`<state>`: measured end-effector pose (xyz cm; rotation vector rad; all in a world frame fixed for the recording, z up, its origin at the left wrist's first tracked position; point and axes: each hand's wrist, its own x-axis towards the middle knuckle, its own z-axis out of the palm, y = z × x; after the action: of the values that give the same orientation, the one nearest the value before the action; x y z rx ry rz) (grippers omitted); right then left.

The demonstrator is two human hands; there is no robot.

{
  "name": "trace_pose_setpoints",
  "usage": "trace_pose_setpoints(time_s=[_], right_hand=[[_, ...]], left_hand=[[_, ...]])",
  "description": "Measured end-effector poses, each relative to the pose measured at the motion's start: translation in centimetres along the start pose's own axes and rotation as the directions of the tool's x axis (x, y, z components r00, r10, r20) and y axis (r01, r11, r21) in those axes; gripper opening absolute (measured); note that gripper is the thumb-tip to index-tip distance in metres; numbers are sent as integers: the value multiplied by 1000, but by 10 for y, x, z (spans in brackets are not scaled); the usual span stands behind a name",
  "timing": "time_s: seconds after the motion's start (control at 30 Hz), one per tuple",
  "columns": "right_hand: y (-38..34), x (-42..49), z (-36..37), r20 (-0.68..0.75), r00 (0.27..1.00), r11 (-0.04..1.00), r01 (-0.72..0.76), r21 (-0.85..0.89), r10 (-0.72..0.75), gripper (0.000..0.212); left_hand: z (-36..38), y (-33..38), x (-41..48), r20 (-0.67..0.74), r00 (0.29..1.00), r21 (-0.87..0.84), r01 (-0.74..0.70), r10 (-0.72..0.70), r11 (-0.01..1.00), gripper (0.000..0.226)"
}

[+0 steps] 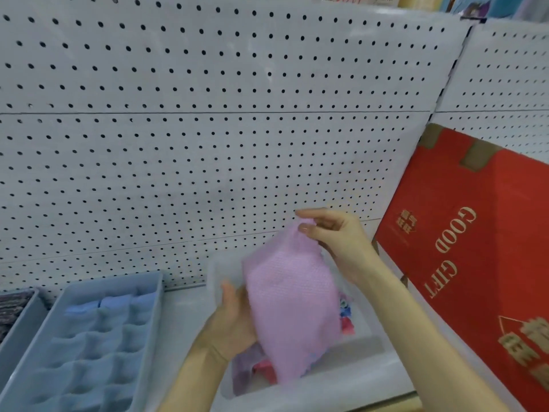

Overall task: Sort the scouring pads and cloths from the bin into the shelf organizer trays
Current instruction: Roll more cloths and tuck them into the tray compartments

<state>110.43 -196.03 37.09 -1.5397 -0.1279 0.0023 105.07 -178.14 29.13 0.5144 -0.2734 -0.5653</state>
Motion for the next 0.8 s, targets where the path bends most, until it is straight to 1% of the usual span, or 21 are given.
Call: trace_pose_setpoints(time_s=[0.03, 0.07, 0.1, 0.13, 0.17, 0.2, 0.27, 0.3, 0.33, 0.43, 0.5, 0.57, 0.63, 0.73, 0.8], right_hand=[[6, 0, -3, -8, 998, 997, -67, 26, 68, 29], [10, -1, -5, -12, 992, 990, -123, 74, 124, 29], [13, -1, -7, -11, 987, 978, -159, 133, 162, 30], [15, -1, -8, -8, 982, 963, -186, 196, 191, 32], [19, -2, -11, 0, 976, 944, -211, 255, 219, 35], [24, -5, -11, 23, 964, 919, -260, 296, 266, 41], [41, -14, -11, 111, 916, 875, -400, 272, 385, 61], [51, -21, -8, 156, 896, 865, -443, 235, 417, 67], [59, -27, -5, 179, 887, 861, -458, 220, 426, 68], [72, -35, 1, 98, 910, 886, -415, 206, 404, 61], [74, -36, 2, 47, 942, 932, -336, 133, 332, 58], [74, -38, 4, -8, 971, 970, -237, 45, 238, 55], [77, -39, 7, -56, 986, 986, -162, -30, 160, 52], [86, -43, 9, -49, 988, 989, -145, -37, 143, 53], [89, -46, 8, 8, 983, 982, -182, -53, 183, 54]], left_hand=[[-3, 0, 0, -155, 986, 67, 76, -65, 995, 67], [-8, -3, 0, -284, 959, 195, 80, -22, 978, 48], [-8, 1, 0, -356, 934, 286, 93, 16, 954, 31], [-3, 6, 2, -393, 920, 338, 130, 15, 932, 27], [0, 9, 6, -400, 917, 372, 153, 9, 915, 30], [0, 12, 8, -422, 907, 367, 169, 2, 915, 31], [6, 16, 9, -444, 896, 327, 173, -10, 929, 31], [4, 17, 9, -442, 897, 310, 178, -24, 934, 33], [4, 18, 9, -442, 896, 303, 191, -40, 934, 36], [2, 18, 7, -424, 902, 278, 213, -79, 937, 38], [-1, 15, 4, -408, 908, 246, 207, -93, 947, 34], [-4, 13, -1, -422, 901, 215, 205, -99, 955, 30], [-6, 10, -6, -435, 895, 209, 207, -99, 956, 30], [-12, 1, -14, -433, 898, 182, 175, -81, 968, 29], [-15, -2, -17, -458, 884, 86, 146, -91, 986, 33]])
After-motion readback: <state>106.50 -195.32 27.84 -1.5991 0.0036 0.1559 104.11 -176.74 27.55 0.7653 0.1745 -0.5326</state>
